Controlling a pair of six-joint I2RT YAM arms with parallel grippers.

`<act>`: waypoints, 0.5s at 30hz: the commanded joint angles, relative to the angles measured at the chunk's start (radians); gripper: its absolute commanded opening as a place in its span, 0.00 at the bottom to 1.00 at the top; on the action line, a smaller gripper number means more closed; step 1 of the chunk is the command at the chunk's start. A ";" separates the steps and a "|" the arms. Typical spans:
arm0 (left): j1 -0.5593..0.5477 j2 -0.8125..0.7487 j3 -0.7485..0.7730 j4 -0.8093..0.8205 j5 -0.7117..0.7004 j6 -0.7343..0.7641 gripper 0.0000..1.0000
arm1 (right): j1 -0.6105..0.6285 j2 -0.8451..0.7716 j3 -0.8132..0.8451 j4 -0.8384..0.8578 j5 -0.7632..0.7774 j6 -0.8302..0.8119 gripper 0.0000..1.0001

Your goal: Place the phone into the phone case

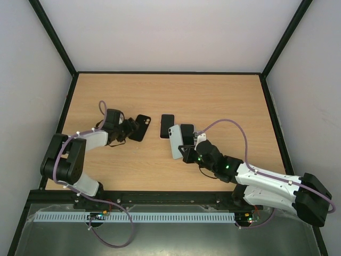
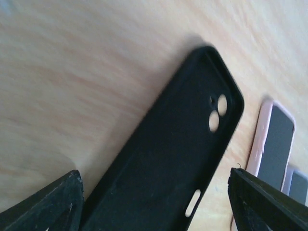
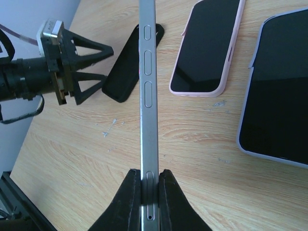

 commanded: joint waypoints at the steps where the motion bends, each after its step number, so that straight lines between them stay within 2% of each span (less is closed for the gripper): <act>1: -0.062 0.001 -0.011 -0.248 -0.056 -0.010 0.80 | -0.005 -0.035 0.010 0.021 0.050 0.012 0.02; 7: -0.065 0.027 0.051 -0.291 -0.205 0.104 0.60 | -0.005 -0.054 0.009 0.001 0.066 0.019 0.02; 15: -0.094 0.128 0.106 -0.268 -0.189 0.179 0.48 | -0.007 -0.064 0.010 -0.017 0.080 0.026 0.02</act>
